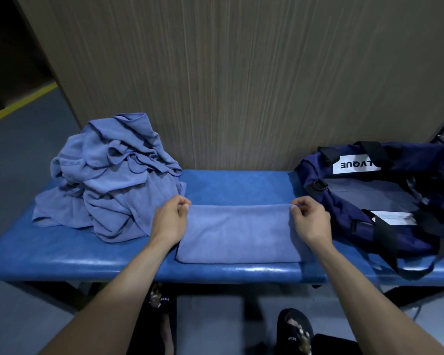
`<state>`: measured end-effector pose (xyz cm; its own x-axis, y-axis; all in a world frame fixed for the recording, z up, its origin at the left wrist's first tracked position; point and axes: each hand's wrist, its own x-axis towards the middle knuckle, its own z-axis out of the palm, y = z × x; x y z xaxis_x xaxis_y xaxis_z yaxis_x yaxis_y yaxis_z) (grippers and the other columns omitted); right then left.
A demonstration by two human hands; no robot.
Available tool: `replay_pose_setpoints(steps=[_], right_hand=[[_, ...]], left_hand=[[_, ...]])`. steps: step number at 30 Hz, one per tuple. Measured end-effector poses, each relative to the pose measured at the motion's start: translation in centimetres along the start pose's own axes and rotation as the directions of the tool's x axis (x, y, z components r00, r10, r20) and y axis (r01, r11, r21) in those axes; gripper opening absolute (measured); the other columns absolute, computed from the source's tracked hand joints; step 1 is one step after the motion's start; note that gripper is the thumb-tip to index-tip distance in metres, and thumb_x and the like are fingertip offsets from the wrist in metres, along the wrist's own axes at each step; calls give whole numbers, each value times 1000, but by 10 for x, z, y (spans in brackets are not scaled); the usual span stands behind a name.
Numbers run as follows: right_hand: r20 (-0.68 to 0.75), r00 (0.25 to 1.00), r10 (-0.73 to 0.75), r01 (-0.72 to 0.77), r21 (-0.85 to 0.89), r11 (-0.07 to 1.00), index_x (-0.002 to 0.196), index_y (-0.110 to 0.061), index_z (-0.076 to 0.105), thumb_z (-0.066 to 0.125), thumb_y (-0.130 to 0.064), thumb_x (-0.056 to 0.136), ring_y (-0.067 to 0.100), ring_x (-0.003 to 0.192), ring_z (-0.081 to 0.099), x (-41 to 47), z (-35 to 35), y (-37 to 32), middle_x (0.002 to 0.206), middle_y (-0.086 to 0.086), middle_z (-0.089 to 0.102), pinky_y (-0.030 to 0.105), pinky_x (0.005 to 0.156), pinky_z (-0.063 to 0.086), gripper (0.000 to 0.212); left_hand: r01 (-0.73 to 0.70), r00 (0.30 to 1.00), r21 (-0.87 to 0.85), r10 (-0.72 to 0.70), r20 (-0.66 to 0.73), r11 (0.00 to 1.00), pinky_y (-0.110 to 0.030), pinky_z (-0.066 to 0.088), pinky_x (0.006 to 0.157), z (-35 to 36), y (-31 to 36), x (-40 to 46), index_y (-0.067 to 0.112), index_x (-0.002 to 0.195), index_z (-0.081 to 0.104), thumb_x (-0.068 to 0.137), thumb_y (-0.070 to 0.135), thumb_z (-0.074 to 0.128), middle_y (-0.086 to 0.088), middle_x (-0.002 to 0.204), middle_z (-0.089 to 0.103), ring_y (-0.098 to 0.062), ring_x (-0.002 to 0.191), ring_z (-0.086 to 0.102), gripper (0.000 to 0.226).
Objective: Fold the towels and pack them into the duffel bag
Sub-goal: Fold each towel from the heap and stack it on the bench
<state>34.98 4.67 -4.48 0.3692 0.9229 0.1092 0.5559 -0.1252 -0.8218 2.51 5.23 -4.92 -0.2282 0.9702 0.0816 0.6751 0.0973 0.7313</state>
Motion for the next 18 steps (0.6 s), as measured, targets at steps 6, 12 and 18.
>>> replay_pose_setpoints(steps=[6,12,18], right_hand=[[50,996,80,-77,-63,995,94,-11,66,71,-25,91,19,83,61,3,4,-9,84,1,68,26,74,41,15],[-5,991,133,-133,-92,987,86,-14,66,69,-30,92,27,87,65,4,8,-14,83,2,70,34,75,49,17],[58,997,54,-27,-394,919,106,-18,56,58,-42,96,32,100,59,-6,7,-20,113,5,60,38,74,44,26]], left_hand=[[6,997,4,-7,71,1000,-29,42,79,-3,-1,-1,14,111,63,100,26,58,6,85,62,-20,90,60,17],[-164,987,119,162,23,979,-26,40,85,-7,-5,-9,9,123,64,98,10,60,-7,109,65,-26,104,60,25],[-134,989,133,125,75,982,-29,40,95,-12,-3,-10,7,131,56,98,27,61,-7,117,62,-25,113,56,38]])
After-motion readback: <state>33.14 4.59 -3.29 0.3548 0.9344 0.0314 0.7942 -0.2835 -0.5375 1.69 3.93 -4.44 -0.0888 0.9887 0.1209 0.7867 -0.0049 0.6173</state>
